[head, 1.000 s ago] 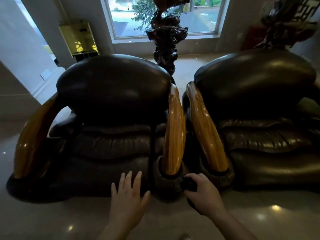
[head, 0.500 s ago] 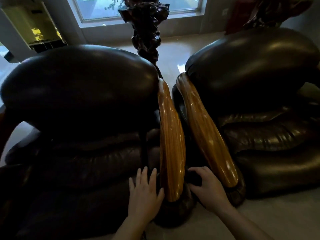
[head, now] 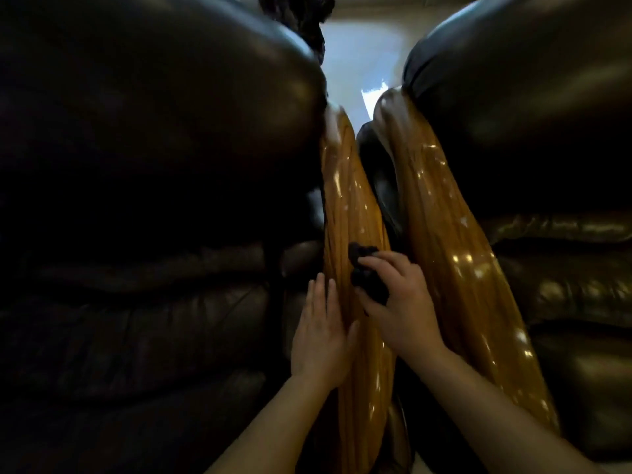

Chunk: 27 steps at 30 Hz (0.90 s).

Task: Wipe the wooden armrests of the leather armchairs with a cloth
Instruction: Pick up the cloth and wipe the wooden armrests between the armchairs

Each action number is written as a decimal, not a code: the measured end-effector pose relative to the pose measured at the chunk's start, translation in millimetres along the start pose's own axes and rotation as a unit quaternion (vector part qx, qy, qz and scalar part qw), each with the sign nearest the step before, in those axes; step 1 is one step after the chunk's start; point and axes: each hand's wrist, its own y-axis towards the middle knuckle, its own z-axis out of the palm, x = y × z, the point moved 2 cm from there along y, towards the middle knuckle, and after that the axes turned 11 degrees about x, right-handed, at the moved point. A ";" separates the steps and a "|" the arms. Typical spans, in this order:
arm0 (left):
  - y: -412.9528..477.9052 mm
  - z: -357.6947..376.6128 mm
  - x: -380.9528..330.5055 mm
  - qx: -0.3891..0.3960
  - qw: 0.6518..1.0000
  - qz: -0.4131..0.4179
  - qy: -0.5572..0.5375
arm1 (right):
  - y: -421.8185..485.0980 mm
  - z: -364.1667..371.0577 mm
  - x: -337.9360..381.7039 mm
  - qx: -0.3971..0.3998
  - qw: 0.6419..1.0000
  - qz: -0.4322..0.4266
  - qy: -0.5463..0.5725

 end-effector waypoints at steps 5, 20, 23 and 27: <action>5.6 36.4 7.8 -0.057 0.998 0.010 -0.006 | 47.1 36.5 -26.7 0.035 0.989 -0.066 -0.131; 7.7 42.8 12.8 -0.069 0.997 0.016 0.023 | 22.6 54.4 -53.8 0.043 0.990 -0.080 -0.104; 7.6 35.6 16.0 -0.068 0.997 0.029 0.024 | 9.7 54.0 -67.9 0.068 0.985 -0.126 -0.098; 37.4 8.5 12.3 -0.116 0.989 0.011 -0.094 | 46.1 48.2 -56.6 -0.011 1.000 -0.018 -0.014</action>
